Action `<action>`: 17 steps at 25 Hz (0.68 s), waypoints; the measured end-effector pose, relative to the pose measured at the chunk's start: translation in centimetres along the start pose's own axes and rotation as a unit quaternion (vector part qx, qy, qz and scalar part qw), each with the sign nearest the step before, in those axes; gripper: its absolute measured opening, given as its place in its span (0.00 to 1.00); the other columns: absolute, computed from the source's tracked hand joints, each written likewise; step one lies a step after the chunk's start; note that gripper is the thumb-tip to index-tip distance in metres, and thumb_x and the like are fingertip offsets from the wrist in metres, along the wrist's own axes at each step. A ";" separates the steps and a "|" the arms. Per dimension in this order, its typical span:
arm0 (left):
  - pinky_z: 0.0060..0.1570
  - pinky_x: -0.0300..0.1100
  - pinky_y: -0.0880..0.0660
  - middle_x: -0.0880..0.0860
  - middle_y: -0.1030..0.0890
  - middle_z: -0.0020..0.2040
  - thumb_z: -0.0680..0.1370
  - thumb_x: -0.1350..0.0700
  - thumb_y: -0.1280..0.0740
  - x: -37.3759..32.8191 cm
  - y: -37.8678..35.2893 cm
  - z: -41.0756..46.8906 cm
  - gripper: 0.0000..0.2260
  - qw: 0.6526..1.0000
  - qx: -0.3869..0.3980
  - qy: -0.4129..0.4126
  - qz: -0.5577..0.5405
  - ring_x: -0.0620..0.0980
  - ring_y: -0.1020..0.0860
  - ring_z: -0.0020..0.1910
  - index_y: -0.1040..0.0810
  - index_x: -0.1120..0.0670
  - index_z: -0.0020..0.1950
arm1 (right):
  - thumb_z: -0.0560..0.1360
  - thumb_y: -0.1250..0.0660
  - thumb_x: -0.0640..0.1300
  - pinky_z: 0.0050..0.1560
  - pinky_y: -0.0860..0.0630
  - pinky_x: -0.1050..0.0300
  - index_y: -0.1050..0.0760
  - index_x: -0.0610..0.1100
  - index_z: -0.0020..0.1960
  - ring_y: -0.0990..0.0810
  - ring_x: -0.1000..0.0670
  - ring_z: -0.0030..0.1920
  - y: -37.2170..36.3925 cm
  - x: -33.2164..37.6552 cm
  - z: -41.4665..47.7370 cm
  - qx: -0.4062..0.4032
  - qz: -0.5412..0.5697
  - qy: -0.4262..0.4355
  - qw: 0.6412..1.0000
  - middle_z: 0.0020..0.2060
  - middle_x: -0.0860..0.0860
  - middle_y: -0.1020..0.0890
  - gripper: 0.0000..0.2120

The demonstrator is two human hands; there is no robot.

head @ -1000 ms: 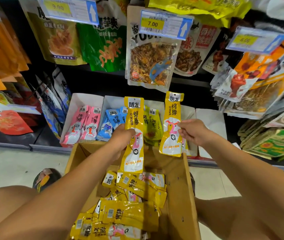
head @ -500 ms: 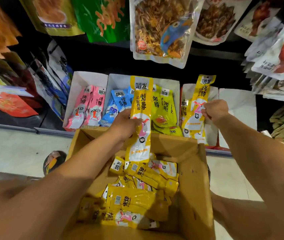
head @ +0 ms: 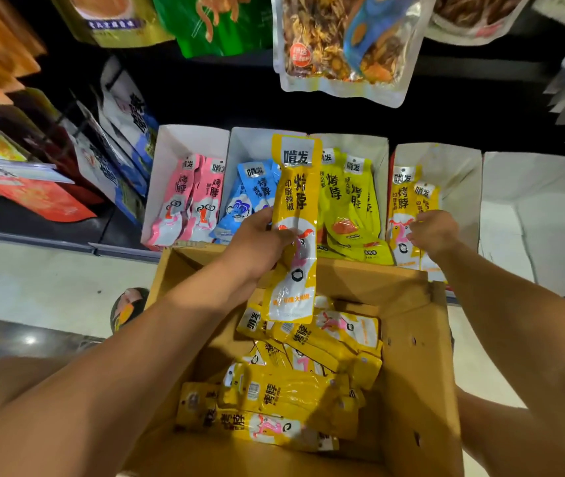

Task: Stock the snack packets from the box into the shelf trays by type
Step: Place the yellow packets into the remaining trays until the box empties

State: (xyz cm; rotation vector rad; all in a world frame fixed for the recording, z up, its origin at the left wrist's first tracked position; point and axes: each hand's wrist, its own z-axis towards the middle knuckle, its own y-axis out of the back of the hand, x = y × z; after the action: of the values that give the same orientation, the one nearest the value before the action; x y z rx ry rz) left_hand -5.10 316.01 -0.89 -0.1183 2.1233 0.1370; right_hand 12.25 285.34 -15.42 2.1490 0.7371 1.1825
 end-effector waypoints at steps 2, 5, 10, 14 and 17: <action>0.39 0.41 0.22 0.53 0.13 0.50 0.81 0.63 0.34 0.1 0.0 0.0 0.10 1.000 0.000 0.005 -0.002 0.50 0.15 0.45 0.17 0.52 0.57 | 0.72 0.26 0.47 0.57 0.20 0.43 0.24 0.40 0.63 0.18 0.38 0.55 -0.6 -0.3 0.0 0.009 0.001 0.003 1.000 0.59 0.39 0.19 0.23; 0.48 0.49 0.22 0.55 0.13 0.53 0.80 0.61 0.32 0.2 0.0 0.3 0.09 1.000 -0.003 0.004 -0.001 0.57 0.15 0.53 0.16 0.51 0.57 | 0.74 0.25 0.47 0.58 0.22 0.41 0.32 0.37 0.73 0.21 0.36 0.60 -1.2 0.0 -0.8 -0.001 -0.043 0.037 0.998 0.65 0.38 0.23 0.32; 0.57 0.58 0.21 0.55 0.13 0.53 0.80 0.60 0.31 0.1 0.0 0.4 0.09 1.000 -0.013 0.007 -0.008 0.61 0.17 0.57 0.17 0.51 0.57 | 0.74 0.25 0.46 0.58 0.21 0.40 0.33 0.39 0.75 0.21 0.36 0.60 -0.8 -0.4 -1.6 0.005 -0.040 0.069 0.997 0.68 0.38 0.25 0.34; 0.52 0.53 0.19 0.55 0.13 0.53 0.80 0.58 0.30 -0.3 0.1 0.0 0.08 1.000 -0.017 0.004 -0.016 0.62 0.16 0.54 0.18 0.50 0.58 | 0.76 0.27 0.43 0.55 0.24 0.50 0.32 0.41 0.75 0.22 0.37 0.61 1.0 1.3 -3.4 0.026 -0.062 0.097 0.993 0.69 0.40 0.25 0.29; 0.41 0.45 0.18 0.52 0.13 0.50 0.81 0.59 0.31 -1.2 -0.1 -0.7 0.09 0.999 -0.005 -0.006 -0.042 0.53 0.15 0.44 0.18 0.51 0.60 | 0.77 0.29 0.40 0.56 0.28 0.55 0.30 0.41 0.74 0.21 0.39 0.61 2.9 4.6 -5.6 0.027 -0.073 0.149 0.986 0.70 0.42 0.26 0.26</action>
State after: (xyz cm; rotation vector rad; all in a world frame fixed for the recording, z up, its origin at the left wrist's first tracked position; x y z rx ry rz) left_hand -5.03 315.86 0.53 -0.2119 2.1024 0.0971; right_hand 10.04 287.76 -8.36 1.9426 1.0464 1.4353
